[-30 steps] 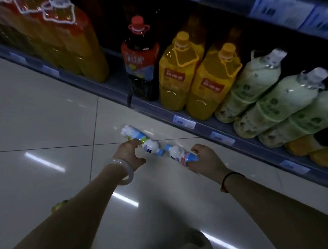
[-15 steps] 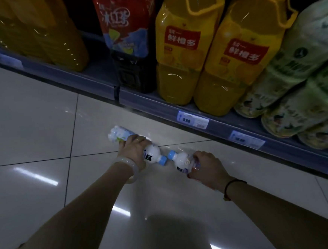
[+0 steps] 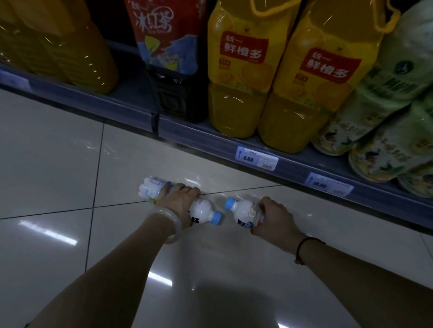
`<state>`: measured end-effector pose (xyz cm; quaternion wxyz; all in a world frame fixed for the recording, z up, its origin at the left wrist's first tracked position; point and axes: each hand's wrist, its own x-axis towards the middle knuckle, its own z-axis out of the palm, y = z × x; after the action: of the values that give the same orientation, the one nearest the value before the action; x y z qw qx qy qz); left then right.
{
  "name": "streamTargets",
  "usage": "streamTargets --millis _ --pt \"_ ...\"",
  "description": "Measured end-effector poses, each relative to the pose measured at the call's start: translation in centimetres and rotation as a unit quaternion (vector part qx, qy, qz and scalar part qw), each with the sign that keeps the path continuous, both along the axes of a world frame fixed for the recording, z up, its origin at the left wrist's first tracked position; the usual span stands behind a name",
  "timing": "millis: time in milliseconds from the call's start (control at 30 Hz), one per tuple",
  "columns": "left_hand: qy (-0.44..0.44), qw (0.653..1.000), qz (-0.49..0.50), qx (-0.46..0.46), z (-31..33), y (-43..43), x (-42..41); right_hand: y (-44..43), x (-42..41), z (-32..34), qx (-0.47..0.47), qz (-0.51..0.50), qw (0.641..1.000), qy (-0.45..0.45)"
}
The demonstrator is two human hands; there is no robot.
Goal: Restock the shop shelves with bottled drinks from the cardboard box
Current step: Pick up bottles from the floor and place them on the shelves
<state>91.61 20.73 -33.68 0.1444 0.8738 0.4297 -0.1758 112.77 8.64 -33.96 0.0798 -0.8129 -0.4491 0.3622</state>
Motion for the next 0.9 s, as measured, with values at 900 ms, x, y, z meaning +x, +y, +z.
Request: streamTargets --millis 900 --pt "-0.509 0.715 0.454 -0.157 46.9 -3.8 -5.5 3.1 -7.6 46.9 0.213 -0.082 0.930 0.287"
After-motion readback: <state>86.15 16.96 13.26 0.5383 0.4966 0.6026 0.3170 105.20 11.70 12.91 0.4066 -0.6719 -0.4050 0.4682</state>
